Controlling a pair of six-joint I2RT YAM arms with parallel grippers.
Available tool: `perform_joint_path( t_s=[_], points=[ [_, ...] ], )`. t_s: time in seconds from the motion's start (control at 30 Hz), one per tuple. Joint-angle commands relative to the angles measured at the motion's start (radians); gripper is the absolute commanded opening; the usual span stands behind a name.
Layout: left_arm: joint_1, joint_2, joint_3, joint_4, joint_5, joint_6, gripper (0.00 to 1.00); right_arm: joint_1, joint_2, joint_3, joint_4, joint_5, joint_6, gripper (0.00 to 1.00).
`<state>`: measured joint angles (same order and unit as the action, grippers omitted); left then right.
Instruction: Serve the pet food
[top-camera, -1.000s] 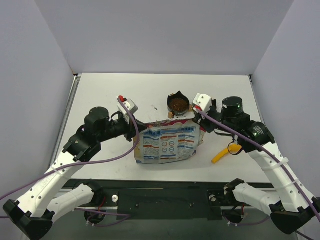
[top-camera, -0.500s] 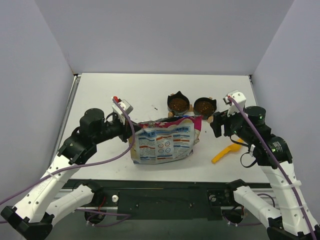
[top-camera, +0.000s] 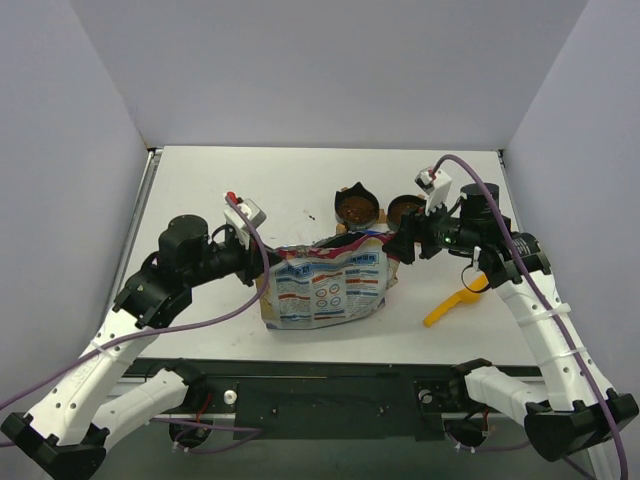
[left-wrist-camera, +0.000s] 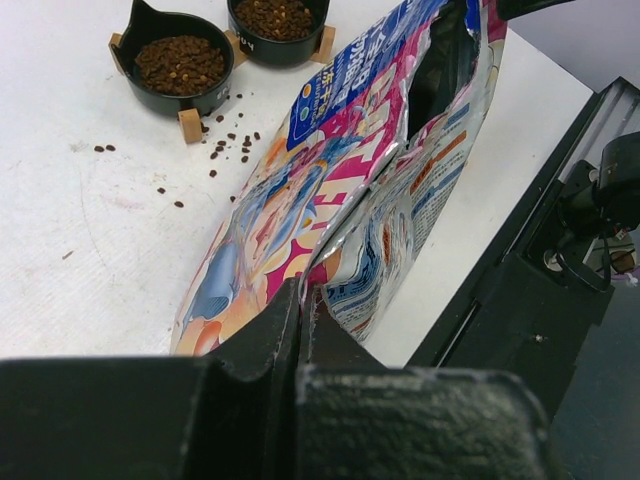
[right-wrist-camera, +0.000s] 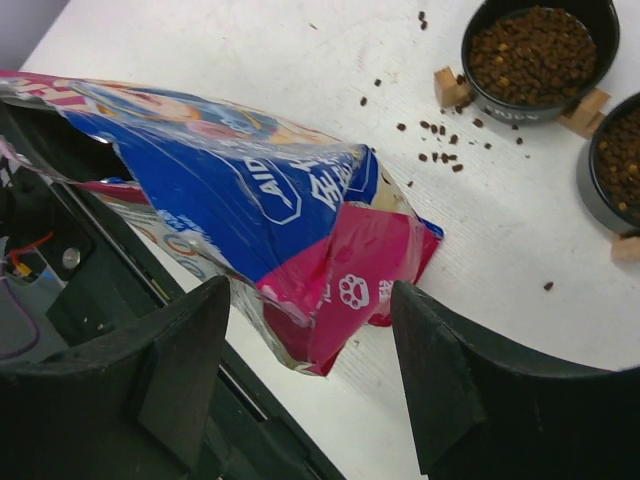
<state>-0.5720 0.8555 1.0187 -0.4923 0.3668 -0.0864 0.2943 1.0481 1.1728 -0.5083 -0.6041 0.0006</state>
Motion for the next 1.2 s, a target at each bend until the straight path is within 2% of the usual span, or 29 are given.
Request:
perform_joint_path(
  t_s=[0.0, 0.07, 0.13, 0.17, 0.2, 0.23, 0.27, 0.3, 0.37, 0.43, 0.47, 0.5, 0.6, 0.7, 0.9, 0.97, 1.17],
  points=[
    [0.015, -0.009, 0.124, 0.02, 0.014, 0.0, 0.0, 0.014, -0.007, 0.05, 0.082, -0.102, 0.022, 0.6],
    [0.015, 0.01, 0.164, -0.002, 0.03, 0.007, 0.0, 0.017, -0.019, 0.042, 0.085, -0.097, 0.018, 0.59],
    [0.014, 0.048, 0.229, -0.043, 0.055, 0.013, 0.04, 0.02, -0.014, 0.034, 0.082, -0.102, 0.012, 0.51],
    [0.011, 0.078, 0.256, -0.067, 0.06, 0.017, 0.19, 0.023, -0.01, 0.033, 0.082, -0.103, 0.012, 0.47],
    [0.005, 0.091, 0.302, -0.08, 0.052, 0.023, 0.28, 0.028, -0.007, 0.03, 0.082, -0.099, 0.016, 0.45],
    [-0.027, 0.114, 0.32, -0.094, 0.016, 0.042, 0.4, 0.037, -0.01, 0.031, 0.083, -0.092, 0.018, 0.39],
    [-0.054, 0.123, 0.349, -0.089, -0.062, 0.053, 0.44, 0.04, -0.011, 0.03, 0.085, -0.079, 0.018, 0.37],
    [-0.125, 0.134, 0.356, -0.057, -0.107, 0.066, 0.53, 0.048, -0.02, 0.027, 0.088, -0.072, 0.018, 0.29],
    [-0.222, 0.164, 0.369, -0.005, -0.209, 0.082, 0.66, 0.051, -0.026, 0.025, 0.093, -0.066, 0.022, 0.2],
    [-0.296, 0.21, 0.382, 0.043, -0.284, 0.112, 0.69, 0.051, -0.026, 0.025, 0.09, -0.046, 0.026, 0.1],
    [-0.324, 0.224, 0.391, 0.058, -0.313, 0.123, 0.75, 0.051, -0.028, 0.027, 0.085, -0.03, 0.024, 0.07],
    [-0.342, 0.264, 0.403, 0.075, -0.327, 0.131, 0.79, 0.051, -0.031, 0.031, 0.08, -0.019, 0.025, 0.0],
    [-0.402, 0.37, 0.437, 0.104, -0.464, 0.163, 0.83, 0.048, -0.042, 0.031, 0.059, 0.032, 0.022, 0.0],
    [-0.404, 0.464, 0.512, 0.098, -0.502, 0.174, 0.85, 0.046, -0.053, 0.022, 0.053, 0.035, 0.016, 0.0],
    [-0.399, 0.597, 0.629, -0.011, -0.367, 0.174, 0.84, 0.025, -0.063, 0.04, -0.001, 0.058, 0.007, 0.0],
    [-0.397, 0.596, 0.615, -0.025, -0.289, 0.165, 0.82, 0.014, -0.071, 0.047, -0.022, 0.088, -0.033, 0.0],
    [-0.396, 0.547, 0.541, -0.054, -0.171, 0.125, 0.79, -0.014, -0.099, 0.05, -0.044, 0.109, -0.057, 0.0]
  ],
)
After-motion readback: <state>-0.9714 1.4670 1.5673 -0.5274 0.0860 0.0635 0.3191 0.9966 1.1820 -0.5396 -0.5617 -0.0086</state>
